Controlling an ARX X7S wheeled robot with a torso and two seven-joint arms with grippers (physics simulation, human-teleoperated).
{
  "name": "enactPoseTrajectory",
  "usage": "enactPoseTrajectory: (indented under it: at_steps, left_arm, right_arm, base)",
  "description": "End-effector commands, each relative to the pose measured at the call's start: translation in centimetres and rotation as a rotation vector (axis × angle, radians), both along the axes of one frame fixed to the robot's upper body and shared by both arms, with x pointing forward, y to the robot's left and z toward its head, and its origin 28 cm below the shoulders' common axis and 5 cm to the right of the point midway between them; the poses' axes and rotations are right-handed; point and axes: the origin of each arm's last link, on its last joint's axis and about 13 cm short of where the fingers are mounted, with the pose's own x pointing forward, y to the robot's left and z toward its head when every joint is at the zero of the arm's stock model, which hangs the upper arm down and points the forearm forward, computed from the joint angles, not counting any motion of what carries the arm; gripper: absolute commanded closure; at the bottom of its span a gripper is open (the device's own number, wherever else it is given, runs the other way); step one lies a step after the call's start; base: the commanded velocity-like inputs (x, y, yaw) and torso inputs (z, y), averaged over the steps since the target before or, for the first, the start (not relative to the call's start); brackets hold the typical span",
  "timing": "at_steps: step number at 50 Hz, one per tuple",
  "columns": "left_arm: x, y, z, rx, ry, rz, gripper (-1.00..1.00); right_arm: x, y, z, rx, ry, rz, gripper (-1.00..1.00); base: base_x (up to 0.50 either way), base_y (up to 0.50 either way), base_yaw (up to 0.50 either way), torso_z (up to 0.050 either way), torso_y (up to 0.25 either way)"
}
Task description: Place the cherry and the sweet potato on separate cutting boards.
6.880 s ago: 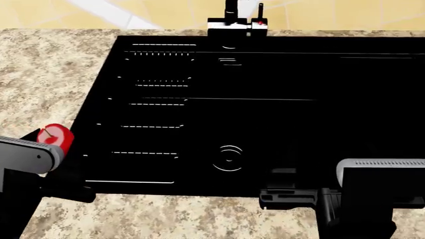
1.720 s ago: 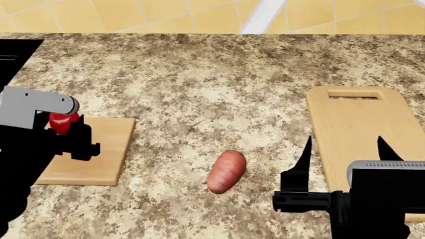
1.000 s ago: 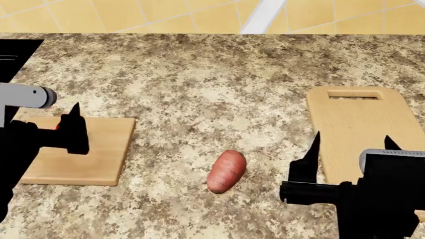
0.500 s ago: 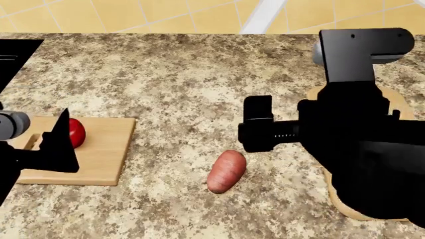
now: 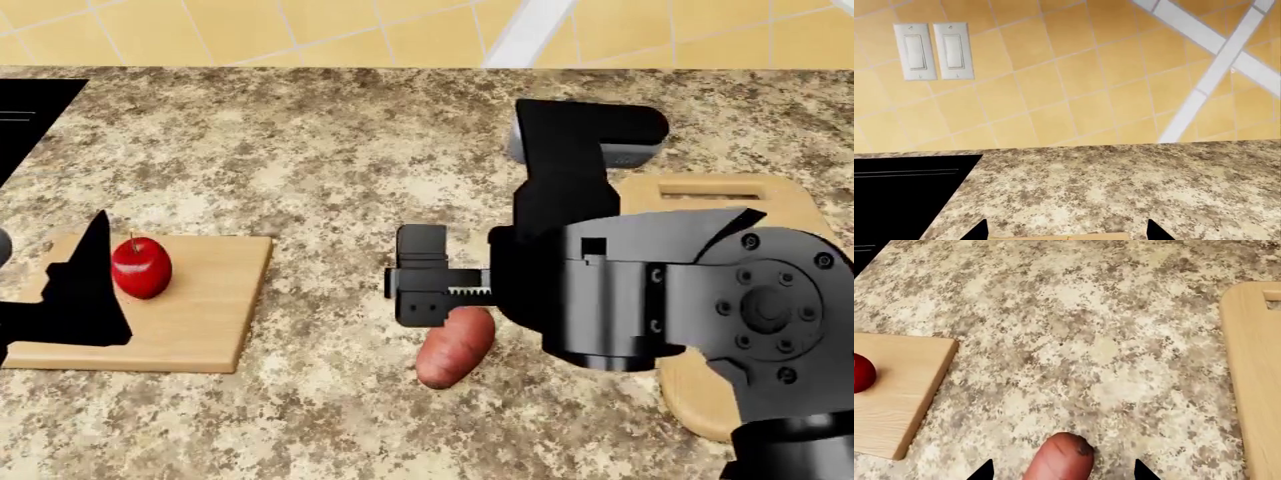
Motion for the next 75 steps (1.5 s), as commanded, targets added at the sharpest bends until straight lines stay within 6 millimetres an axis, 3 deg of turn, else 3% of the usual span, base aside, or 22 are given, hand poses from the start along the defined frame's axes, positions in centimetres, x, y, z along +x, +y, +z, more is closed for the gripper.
enactPoseTrajectory:
  at_steps: [1, 7, 19, 40, 41, 48, 59, 75]
  left_arm:
    - [-0.1, 0.2, 0.0, -0.005, -0.002, 0.002, -1.0]
    - [-0.1, 0.2, 0.0, -0.007, -0.003, 0.004, -1.0]
    - [-0.2, 0.3, 0.0, -0.011, -0.005, 0.003, -1.0]
    - [0.0, 0.2, 0.0, -0.016, -0.015, 0.011, -1.0]
    - [0.0, 0.2, 0.0, -0.015, -0.014, 0.011, -1.0]
    - [-0.1, 0.3, -0.1, -0.014, -0.014, 0.01, -1.0]
    - [-0.1, 0.4, 0.0, -0.013, -0.017, 0.009, -1.0]
    - [-0.1, 0.3, 0.1, -0.012, -0.016, 0.002, -1.0]
  right_arm:
    - [1.4, 1.2, -2.4, 0.004, 0.06, -0.031, -1.0]
    - [2.7, 1.2, -2.5, 0.004, 0.062, -0.042, -1.0]
    - [2.9, 1.7, -4.2, -0.026, 0.093, -0.019, -1.0]
    - [3.4, 2.1, -5.3, -0.024, 0.112, -0.015, -1.0]
    - [3.4, 2.1, -5.3, -0.028, 0.104, -0.013, 1.0]
    - [3.0, 2.4, -5.1, -0.033, 0.079, 0.01, 1.0]
    - [3.7, 2.0, -2.0, -0.014, -0.009, -0.004, 1.0]
    - [4.0, 0.1, -1.9, -0.096, -0.054, -0.042, 1.0]
  base:
    - [0.0, 0.0, 0.0, 0.0, 0.0]
    - [0.0, 0.0, 0.0, 0.0, 0.0]
    - [0.0, 0.0, 0.0, 0.0, 0.0]
    - [0.0, 0.0, 0.0, 0.0, 0.0]
    - [0.0, 0.0, 0.0, 0.0, 0.0]
    - [0.0, 0.0, 0.0, 0.0, 0.0]
    - [0.0, 0.0, 0.0, 0.0, 0.0]
    - [0.0, 0.0, 0.0, 0.0, 0.0]
